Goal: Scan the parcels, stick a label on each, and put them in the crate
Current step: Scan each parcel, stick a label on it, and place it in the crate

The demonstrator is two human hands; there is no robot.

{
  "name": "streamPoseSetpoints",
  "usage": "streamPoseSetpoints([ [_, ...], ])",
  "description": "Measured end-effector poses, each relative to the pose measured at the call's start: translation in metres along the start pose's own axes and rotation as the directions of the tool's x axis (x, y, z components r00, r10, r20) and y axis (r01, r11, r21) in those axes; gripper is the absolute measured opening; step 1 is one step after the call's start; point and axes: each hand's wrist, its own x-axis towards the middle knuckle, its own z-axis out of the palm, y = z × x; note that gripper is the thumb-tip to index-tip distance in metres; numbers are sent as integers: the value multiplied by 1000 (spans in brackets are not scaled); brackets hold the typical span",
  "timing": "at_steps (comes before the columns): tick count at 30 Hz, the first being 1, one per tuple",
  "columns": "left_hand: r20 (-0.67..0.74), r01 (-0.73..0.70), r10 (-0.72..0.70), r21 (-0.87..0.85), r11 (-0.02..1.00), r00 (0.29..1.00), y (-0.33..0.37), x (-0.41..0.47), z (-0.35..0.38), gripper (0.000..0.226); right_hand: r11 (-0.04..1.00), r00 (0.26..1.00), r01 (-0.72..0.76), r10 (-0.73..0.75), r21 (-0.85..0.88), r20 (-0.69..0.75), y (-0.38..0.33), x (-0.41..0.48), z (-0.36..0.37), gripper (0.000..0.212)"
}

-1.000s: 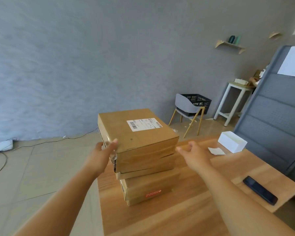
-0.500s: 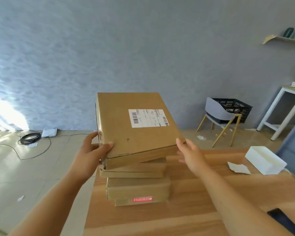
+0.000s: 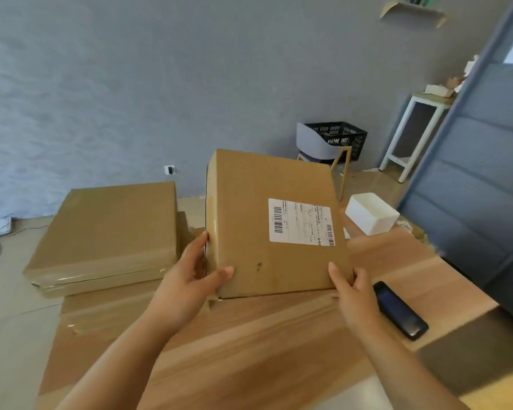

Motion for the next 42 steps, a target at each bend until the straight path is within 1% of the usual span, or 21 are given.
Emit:
streamPoseSetpoints([
  [2, 67, 58, -58, -1, 998, 996, -16, 10, 28, 80, 997, 998, -51, 49, -49, -43, 24, 2, -17, 34],
  [4, 120, 134, -131, -19, 991, 984, -34, 20, 54, 74, 991, 994, -89, 82, -104, -75, 45, 8, -31, 40],
  [6, 178, 196, -190, -16, 981, 966, -53, 25, 75, 61, 973, 986, -157, 144, -171, -88, 63, 17, -42, 44],
  [9, 261, 265, -269, 52, 963, 927, -81, 30, 99, 39, 932, 961, -275, 263, -235, -82, 85, 34, -52, 48],
  [10, 279, 284, -295, 80, 955, 914, -91, 32, 106, 35, 921, 955, -297, 286, -252, -79, 91, 41, -53, 49],
  [12, 298, 345, -369, 132, 929, 880, -111, 36, 118, 36, 896, 943, -331, 325, -295, -72, 102, 55, -54, 47],
  [14, 319, 413, -451, 183, 892, 833, -128, 39, 127, 44, 874, 928, -366, 369, -319, -56, 112, 67, -52, 47],
  [17, 349, 470, -523, 230, 852, 777, -147, 42, 135, 48, 848, 905, -407, 423, -341, -29, 125, 83, -46, 55],
  [19, 310, 498, -560, 260, 827, 768, -154, 47, 137, 43, 846, 900, -407, 435, -345, 5, 132, 90, -43, 54],
  [22, 129, 520, -595, 365, 772, 793, -159, 63, 137, 38, 852, 893, -408, 447, -328, 50, 139, 102, -42, 44],
  [23, 60, 509, -575, 396, 764, 816, -158, 70, 136, 38, 861, 893, -405, 445, -308, 72, 141, 107, -43, 38],
  [25, -54, 458, -483, 425, 781, 874, -153, 83, 136, 39, 876, 890, -390, 438, -283, 127, 144, 121, -47, 27],
  [26, -97, 439, -443, 430, 789, 891, -151, 90, 138, 42, 878, 884, -387, 440, -282, 156, 145, 129, -49, 26],
  [28, -164, 442, -415, 457, 772, 895, -147, 101, 145, 56, 879, 868, -384, 448, -282, 216, 146, 147, -52, 29],
  [30, -159, 398, -379, 569, 719, 912, -142, 111, 152, 70, 890, 861, -339, 425, -305, 281, 145, 167, -54, 37],
  [32, -105, 313, -346, 713, 627, 932, -139, 113, 160, 72, 899, 856, -272, 389, -342, 341, 144, 188, -53, 50],
  [34, -77, 275, -339, 761, 588, 938, -137, 111, 169, 75, 901, 853, -184, 345, -392, 392, 142, 207, -52, 56],
  [36, -53, 267, -361, 772, 576, 931, -136, 107, 181, 80, 891, 867, -74, 279, -447, 412, 140, 223, -50, 60],
  [38, -56, 316, -410, 734, 601, 910, -135, 102, 192, 83, 872, 877, 19, 221, -489, 427, 139, 236, -49, 62],
  [40, -120, 415, -451, 644, 642, 884, -131, 98, 203, 85, 852, 893, 97, 153, -515, 423, 138, 243, -52, 60],
  [42, -219, 480, -449, 611, 629, 866, -128, 93, 217, 86, 827, 910, 182, 63, -532, 410, 140, 247, -61, 53],
])
